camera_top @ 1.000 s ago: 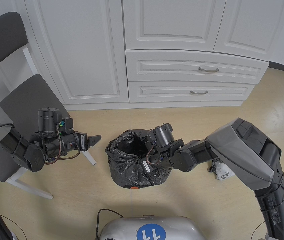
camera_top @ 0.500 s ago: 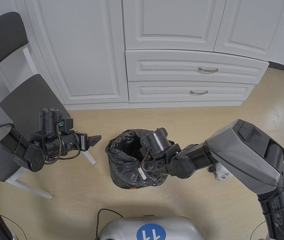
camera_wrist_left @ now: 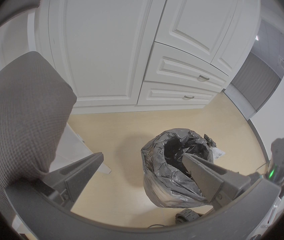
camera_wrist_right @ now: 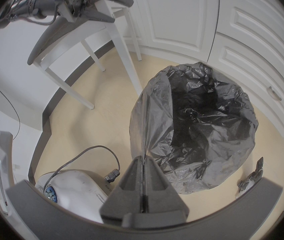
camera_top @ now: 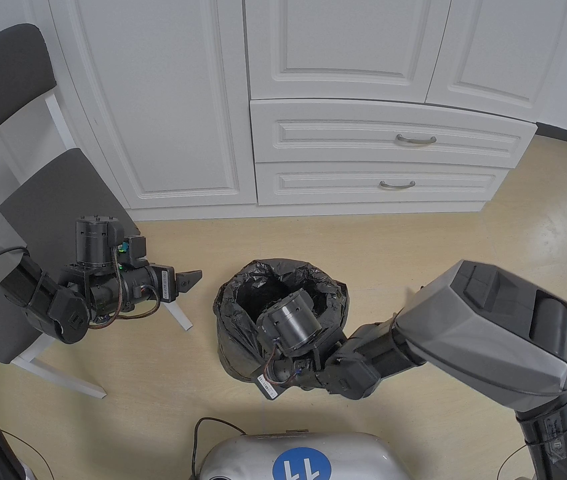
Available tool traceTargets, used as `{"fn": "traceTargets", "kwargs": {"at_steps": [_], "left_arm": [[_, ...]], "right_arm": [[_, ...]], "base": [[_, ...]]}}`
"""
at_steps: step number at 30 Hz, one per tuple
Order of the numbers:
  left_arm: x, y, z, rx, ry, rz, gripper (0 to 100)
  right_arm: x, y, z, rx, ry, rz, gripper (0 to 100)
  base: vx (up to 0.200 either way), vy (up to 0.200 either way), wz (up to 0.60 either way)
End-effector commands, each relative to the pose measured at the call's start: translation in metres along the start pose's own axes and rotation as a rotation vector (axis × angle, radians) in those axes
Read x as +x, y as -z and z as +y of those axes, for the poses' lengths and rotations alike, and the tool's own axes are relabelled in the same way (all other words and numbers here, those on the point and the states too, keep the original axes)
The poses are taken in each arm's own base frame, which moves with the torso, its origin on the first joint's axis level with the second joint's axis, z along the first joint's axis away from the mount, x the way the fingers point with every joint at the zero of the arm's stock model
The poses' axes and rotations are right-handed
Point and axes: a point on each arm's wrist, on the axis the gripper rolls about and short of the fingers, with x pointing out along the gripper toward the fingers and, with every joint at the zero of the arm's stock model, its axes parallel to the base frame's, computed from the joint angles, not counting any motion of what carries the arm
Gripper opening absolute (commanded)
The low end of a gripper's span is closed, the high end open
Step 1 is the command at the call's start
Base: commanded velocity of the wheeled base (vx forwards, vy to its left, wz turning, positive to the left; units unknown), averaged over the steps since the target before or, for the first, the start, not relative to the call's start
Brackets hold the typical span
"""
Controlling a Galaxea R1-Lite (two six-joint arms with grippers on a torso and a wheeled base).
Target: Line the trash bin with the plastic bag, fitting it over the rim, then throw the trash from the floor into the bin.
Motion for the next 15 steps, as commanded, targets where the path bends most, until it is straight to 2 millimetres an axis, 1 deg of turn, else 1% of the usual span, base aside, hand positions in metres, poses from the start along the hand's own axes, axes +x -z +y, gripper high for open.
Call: {"fn": "traceTargets", "kwargs": {"at_steps": [1,5,6,7,10,11,15], "left_arm": [[0.001,0.001,0.000,0.000,0.002,0.003,100],[0.003,0.002,0.000,0.001,0.001,0.007,100],[0.003,0.002,0.000,0.001,0.001,0.007,100],[0.004,0.003,0.000,0.001,0.000,0.009,100],[0.005,0.003,0.000,0.000,0.001,0.009,100],[0.006,0.004,-0.001,0.001,0.002,0.012,100],[0.008,0.004,-0.001,0.003,0.006,-0.007,100]], "right_arm": [[0.013,0.014,0.010,-0.016,-0.013,0.030,0],[0.022,0.018,0.022,-0.031,-0.027,0.020,0],[0.022,0.018,0.022,-0.031,-0.027,0.020,0],[0.028,0.021,0.027,-0.038,-0.021,0.022,0],[0.034,0.020,0.029,-0.038,-0.004,0.014,0],[0.043,0.019,0.030,-0.033,0.011,0.005,0],[0.055,0.015,0.035,0.009,0.039,-0.017,0]], "base": [[0.000,0.000,0.00],[0.000,0.000,0.00],[0.000,0.000,0.00],[0.000,0.000,0.00],[0.000,0.000,0.00],[0.000,0.000,0.00],[0.000,0.000,0.00]]}}
